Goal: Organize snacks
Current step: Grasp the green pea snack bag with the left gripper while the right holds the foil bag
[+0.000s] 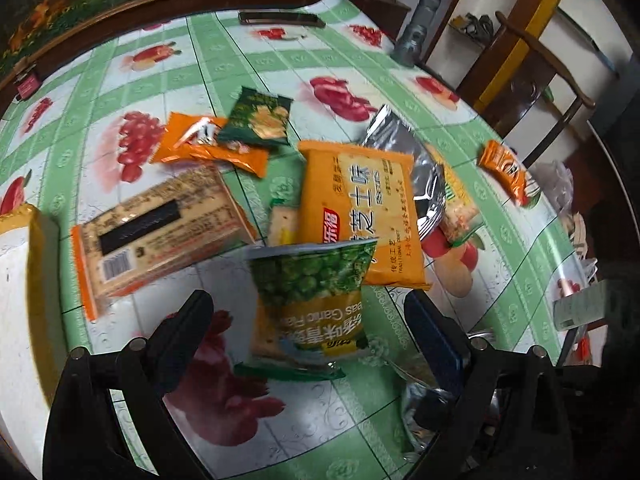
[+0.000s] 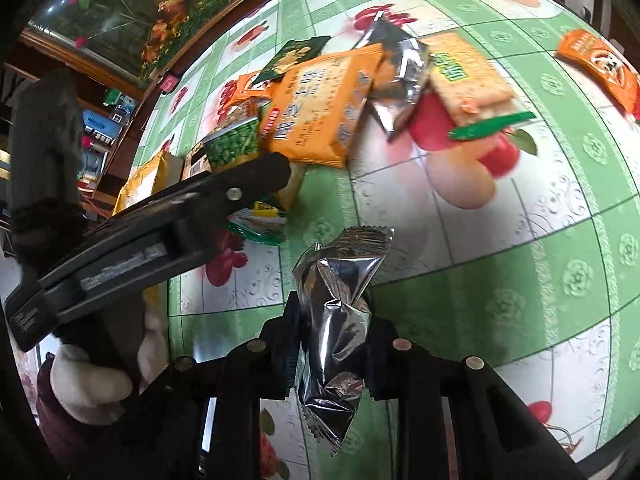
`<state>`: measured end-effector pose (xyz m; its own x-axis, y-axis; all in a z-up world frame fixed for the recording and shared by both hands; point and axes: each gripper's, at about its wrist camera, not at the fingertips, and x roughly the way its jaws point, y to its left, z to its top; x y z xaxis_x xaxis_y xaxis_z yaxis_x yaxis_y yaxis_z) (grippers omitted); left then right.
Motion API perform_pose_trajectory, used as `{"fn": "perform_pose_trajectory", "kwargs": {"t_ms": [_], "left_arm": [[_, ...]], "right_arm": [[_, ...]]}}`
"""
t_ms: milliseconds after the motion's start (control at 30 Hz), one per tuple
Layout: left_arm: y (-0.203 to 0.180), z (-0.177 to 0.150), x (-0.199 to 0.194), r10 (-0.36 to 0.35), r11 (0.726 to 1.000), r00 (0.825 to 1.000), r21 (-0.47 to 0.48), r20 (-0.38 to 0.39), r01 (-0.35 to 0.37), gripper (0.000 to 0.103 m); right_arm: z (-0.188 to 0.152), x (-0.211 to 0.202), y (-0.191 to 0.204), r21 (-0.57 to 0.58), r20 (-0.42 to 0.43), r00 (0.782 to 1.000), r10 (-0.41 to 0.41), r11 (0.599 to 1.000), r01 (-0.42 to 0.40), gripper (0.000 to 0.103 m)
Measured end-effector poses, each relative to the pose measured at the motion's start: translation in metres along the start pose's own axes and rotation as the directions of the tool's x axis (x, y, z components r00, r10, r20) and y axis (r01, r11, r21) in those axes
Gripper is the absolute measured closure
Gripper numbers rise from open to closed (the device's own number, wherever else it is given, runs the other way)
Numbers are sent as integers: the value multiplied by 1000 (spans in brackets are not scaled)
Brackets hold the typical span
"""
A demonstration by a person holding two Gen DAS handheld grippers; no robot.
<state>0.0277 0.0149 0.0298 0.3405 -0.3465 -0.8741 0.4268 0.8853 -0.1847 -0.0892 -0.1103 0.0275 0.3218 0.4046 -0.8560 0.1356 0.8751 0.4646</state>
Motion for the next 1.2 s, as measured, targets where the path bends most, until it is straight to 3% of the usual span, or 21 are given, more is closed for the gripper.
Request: {"fn": "perform_pose_trajectory", "kwargs": {"t_ms": [167, 233, 300, 733, 800, 967, 1067, 1200], "left_arm": [[5, -2, 3, 10, 999, 1000, -48, -19, -11, 7], [7, -4, 0, 28, 998, 1000, -57, -13, -28, 11], [8, -5, 2, 28, 997, 999, -66, -32, -31, 58], [6, -10, 0, 37, 992, 999, -117, -22, -39, 60], [7, -10, -3, 36, 991, 999, -131, -15, -38, 69], [8, -13, -17, 65, 989, 998, -134, 11, -63, 70], [9, -15, -23, 62, 987, 998, -147, 24, -57, 70], [13, -19, -36, 57, 982, 997, -185, 46, -48, 70]], "right_arm": [[-4, -5, -4, -3, 4, 1000, 14, 1000, -14, 74], [-4, -8, -6, -2, 7, 1000, 26, 1000, -26, 74], [-2, -8, -5, -10, 8, 1000, 22, 1000, -22, 68], [2, 1, 18, -138, -27, 999, -17, 990, 13, 46], [0, 8, 25, -168, -37, 999, -38, 985, 32, 45], [-5, 18, 37, -231, -27, 995, -91, 970, 82, 45], [-9, 19, 42, -260, -16, 994, -111, 960, 103, 49], [-9, 11, 36, -226, -27, 998, -57, 973, 50, 67]]}}
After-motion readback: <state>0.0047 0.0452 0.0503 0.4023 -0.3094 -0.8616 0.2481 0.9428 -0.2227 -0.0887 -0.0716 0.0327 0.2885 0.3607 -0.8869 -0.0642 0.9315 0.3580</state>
